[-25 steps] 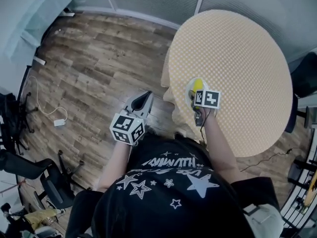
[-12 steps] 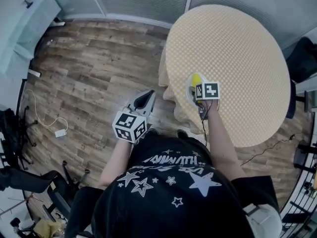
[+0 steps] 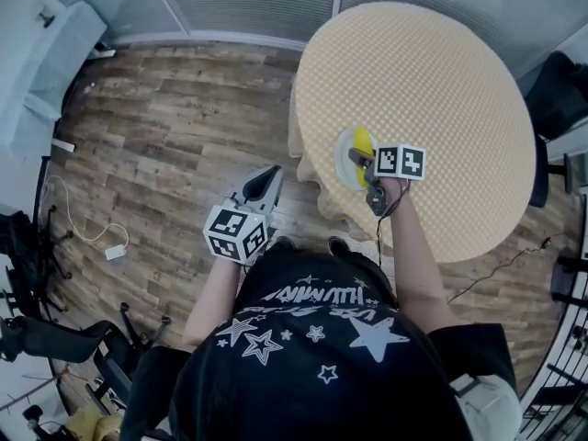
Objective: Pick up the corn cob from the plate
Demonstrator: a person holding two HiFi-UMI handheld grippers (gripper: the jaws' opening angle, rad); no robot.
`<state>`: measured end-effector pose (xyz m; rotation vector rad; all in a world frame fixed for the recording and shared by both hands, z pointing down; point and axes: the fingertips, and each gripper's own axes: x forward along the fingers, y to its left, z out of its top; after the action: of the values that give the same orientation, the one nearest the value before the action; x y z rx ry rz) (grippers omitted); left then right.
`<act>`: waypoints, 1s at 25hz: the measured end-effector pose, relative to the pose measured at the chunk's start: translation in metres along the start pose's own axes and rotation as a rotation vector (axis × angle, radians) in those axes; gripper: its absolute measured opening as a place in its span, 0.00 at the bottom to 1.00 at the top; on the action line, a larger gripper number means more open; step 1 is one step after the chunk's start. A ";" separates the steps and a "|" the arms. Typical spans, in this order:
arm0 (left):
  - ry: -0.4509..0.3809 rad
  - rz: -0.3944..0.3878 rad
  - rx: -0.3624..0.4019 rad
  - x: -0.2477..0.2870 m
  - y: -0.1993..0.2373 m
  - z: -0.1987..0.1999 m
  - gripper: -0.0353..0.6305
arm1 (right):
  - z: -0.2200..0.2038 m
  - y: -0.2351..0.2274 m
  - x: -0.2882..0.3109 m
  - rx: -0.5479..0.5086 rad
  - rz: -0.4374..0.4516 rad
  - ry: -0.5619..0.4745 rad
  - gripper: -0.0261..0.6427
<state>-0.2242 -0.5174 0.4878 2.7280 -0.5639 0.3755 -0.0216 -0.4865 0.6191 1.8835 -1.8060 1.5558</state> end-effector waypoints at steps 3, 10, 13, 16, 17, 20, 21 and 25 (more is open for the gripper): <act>-0.003 0.005 0.005 -0.001 -0.009 0.002 0.07 | 0.011 0.012 -0.019 0.034 0.093 -0.069 0.43; -0.041 0.050 0.011 -0.002 -0.033 0.012 0.07 | 0.034 0.040 -0.070 -0.049 0.271 -0.175 0.43; -0.069 0.091 0.003 0.002 -0.048 0.019 0.07 | 0.045 0.041 -0.092 -0.078 0.344 -0.204 0.43; -0.093 0.137 -0.011 0.002 -0.064 0.022 0.07 | 0.054 0.042 -0.109 -0.109 0.413 -0.238 0.43; -0.098 0.153 -0.015 0.002 -0.070 0.021 0.07 | 0.057 0.042 -0.113 -0.122 0.436 -0.249 0.43; -0.099 0.214 -0.030 0.000 -0.083 0.012 0.07 | 0.061 0.042 -0.123 -0.126 0.523 -0.264 0.43; -0.101 0.238 -0.038 -0.002 -0.087 0.008 0.07 | 0.061 0.043 -0.125 -0.116 0.555 -0.261 0.43; -0.132 0.332 -0.080 -0.016 -0.101 -0.005 0.07 | 0.053 0.047 -0.126 -0.141 0.645 -0.192 0.43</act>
<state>-0.1966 -0.4232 0.4605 2.5942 -1.0502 0.2444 0.0006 -0.4503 0.4811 1.5043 -2.7205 1.3632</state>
